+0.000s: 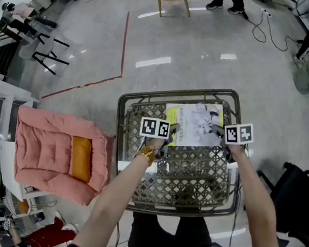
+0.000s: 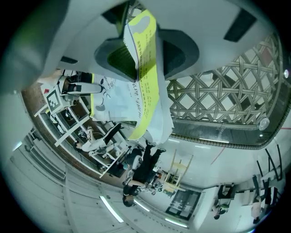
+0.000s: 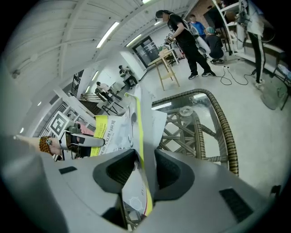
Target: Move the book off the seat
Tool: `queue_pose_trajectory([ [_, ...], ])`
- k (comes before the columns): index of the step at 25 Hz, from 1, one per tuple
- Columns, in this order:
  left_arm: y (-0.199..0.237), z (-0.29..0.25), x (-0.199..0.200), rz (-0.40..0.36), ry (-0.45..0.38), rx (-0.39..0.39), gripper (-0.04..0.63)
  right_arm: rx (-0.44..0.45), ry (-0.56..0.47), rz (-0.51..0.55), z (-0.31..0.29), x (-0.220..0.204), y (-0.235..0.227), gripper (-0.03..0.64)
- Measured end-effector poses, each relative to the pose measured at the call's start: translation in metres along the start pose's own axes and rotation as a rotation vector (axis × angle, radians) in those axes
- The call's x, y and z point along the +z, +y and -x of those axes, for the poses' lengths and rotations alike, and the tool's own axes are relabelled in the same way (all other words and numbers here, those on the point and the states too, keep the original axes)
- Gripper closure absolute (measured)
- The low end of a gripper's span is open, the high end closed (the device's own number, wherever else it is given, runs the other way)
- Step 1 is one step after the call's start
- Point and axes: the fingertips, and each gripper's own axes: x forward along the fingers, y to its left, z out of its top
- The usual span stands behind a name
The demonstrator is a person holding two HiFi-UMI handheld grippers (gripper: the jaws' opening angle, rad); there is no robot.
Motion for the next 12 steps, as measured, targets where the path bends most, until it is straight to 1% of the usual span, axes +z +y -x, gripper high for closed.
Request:
queue_pose_trajectory([
  [2, 0.002, -0.004, -0.001, -0.007, 0.002, 0.01, 0.446, -0.013, 0.004, 0.007, -0.002, 0.0, -0.004, 0.474],
  [7, 0.006, -0.011, -0.004, 0.025, 0.017, 0.004, 0.431, -0.042, 0.009, 0.032, -0.002, 0.001, -0.009, 0.468],
  [9, 0.006, -0.01, -0.003, 0.031, 0.018, -0.007, 0.428, -0.069, -0.006, 0.022, 0.0, 0.004, -0.014, 0.46],
  [10, 0.006, -0.009, -0.004, 0.034, 0.017, -0.013, 0.424, -0.08, -0.011, 0.012, 0.0, 0.005, -0.017, 0.475],
  [12, 0.008, -0.008, -0.006, 0.03, 0.018, -0.018, 0.414, -0.082, -0.004, -0.011, 0.0, 0.001, -0.021, 0.474],
])
